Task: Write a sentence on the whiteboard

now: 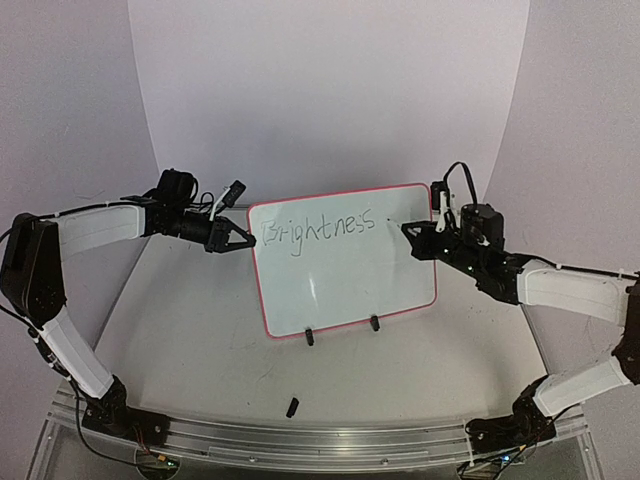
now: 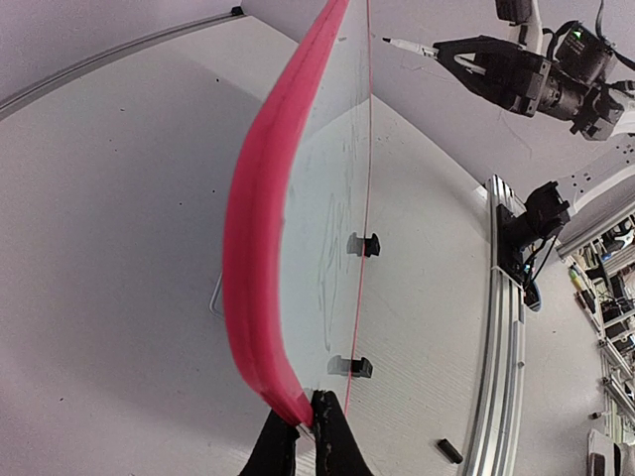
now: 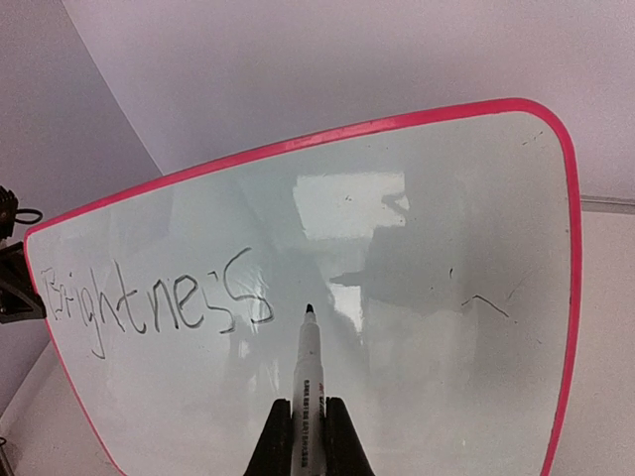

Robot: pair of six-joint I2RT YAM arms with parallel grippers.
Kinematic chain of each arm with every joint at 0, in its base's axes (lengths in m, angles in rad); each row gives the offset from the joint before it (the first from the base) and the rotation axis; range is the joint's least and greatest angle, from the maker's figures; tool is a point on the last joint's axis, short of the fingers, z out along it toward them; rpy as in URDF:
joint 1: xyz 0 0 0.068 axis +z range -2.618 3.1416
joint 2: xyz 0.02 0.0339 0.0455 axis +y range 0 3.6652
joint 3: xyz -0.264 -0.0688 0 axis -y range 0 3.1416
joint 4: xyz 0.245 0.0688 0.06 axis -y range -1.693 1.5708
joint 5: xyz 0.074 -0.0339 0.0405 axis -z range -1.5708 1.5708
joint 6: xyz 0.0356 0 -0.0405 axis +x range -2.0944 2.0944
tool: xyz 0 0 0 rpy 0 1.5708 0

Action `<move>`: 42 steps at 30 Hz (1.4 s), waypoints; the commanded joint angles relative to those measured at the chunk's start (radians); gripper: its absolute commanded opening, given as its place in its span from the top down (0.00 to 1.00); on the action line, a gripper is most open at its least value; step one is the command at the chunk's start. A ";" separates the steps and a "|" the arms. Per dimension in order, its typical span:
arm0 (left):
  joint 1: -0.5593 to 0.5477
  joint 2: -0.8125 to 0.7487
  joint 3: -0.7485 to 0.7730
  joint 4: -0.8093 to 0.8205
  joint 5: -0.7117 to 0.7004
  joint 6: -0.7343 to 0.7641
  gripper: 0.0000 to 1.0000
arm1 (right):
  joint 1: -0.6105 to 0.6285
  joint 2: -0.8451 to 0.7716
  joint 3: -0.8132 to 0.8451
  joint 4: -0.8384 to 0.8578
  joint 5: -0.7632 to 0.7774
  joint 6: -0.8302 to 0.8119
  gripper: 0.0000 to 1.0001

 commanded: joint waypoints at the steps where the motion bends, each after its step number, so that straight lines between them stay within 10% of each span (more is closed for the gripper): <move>1: -0.022 0.009 0.023 -0.025 -0.074 0.109 1.00 | 0.000 0.043 0.062 0.062 0.007 -0.016 1.00; 42: -0.022 0.011 0.024 -0.030 -0.081 0.114 1.00 | 0.000 0.087 0.014 0.047 0.081 0.023 1.00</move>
